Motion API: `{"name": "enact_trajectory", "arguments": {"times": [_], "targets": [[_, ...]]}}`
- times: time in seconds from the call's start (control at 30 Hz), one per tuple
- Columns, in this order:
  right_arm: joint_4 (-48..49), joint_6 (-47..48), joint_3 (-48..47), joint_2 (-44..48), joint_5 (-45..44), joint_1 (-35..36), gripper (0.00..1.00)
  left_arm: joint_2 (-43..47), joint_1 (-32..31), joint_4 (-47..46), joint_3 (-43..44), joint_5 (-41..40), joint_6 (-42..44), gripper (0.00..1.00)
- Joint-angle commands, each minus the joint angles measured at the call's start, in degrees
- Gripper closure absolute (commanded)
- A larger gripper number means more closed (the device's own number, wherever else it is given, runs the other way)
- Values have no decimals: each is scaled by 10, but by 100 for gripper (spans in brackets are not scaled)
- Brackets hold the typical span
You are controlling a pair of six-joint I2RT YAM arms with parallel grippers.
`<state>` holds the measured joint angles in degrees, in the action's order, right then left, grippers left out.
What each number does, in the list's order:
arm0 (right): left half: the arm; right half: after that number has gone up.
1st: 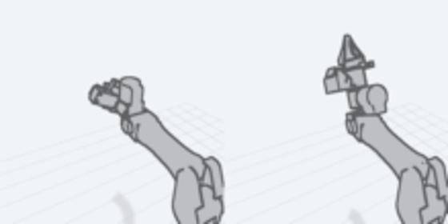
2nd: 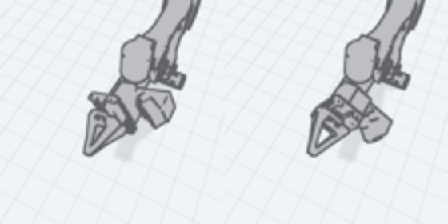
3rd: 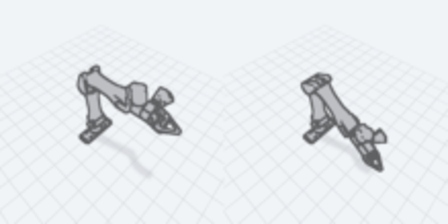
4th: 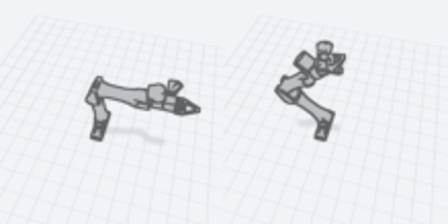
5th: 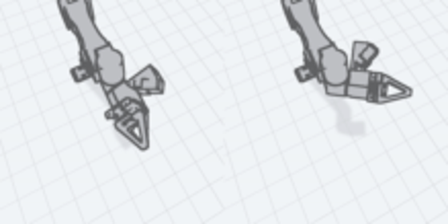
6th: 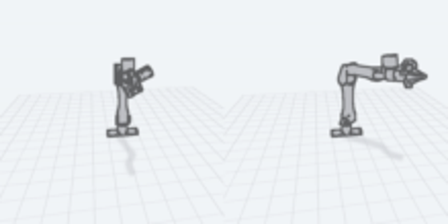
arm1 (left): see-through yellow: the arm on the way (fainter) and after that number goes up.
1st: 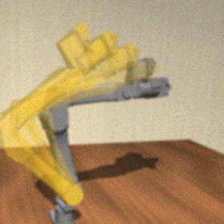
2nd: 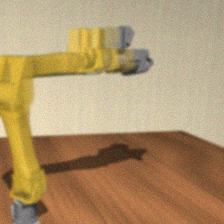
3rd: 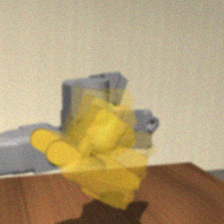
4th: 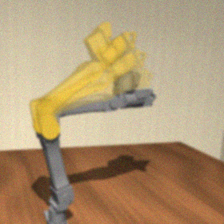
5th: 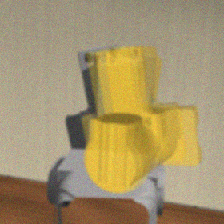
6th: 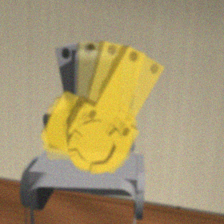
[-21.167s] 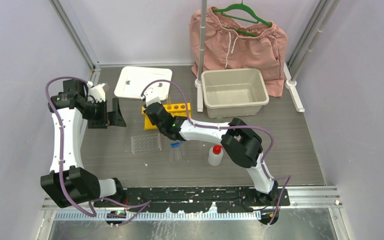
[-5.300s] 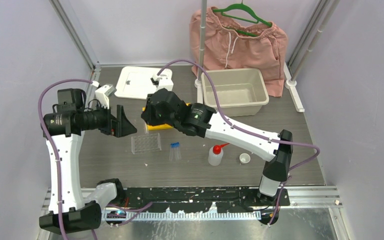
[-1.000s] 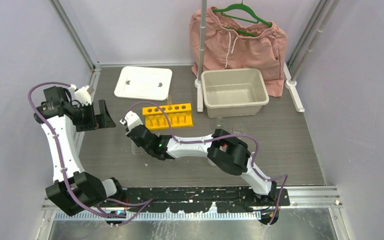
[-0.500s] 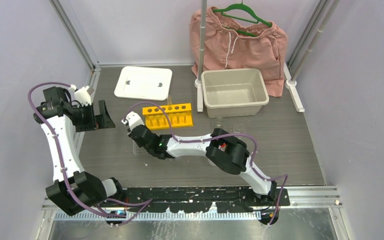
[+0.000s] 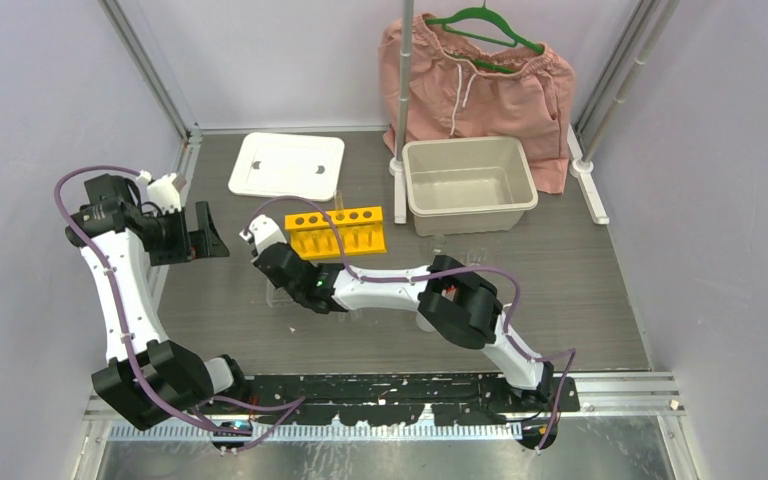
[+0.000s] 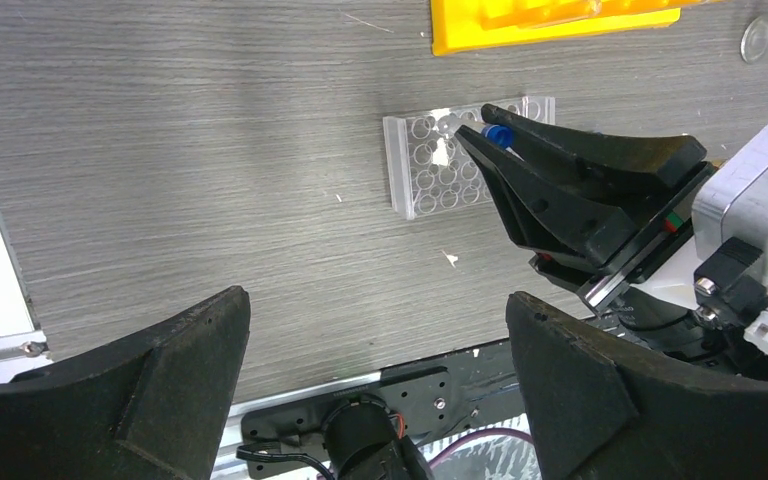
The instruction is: Organize the chemistry lab equipment
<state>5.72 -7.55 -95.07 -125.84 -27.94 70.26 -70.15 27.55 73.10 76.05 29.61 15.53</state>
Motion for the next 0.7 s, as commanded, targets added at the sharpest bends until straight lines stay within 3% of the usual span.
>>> {"name": "enact_trajectory", "arguments": {"times": [0.0, 0.4, 0.47, 0.53, 0.67], "targets": [[-9, -16, -18, 17, -1, -1, 99, 4, 9, 7, 20, 8, 17, 0], [-4, -41, 10, 6, 0, -6, 98, 3, 13, 10, 22, 12, 19, 0], [-3, -54, 13, 3, 4, -9, 94, 3, 13, 11, 23, 12, 21, 0], [-1, -62, 20, 2, 7, -10, 84, 3, 13, 12, 23, 12, 22, 0], [1, -69, 26, 9, 4, -10, 77, 4, 13, 12, 22, 13, 24, 0]]}}
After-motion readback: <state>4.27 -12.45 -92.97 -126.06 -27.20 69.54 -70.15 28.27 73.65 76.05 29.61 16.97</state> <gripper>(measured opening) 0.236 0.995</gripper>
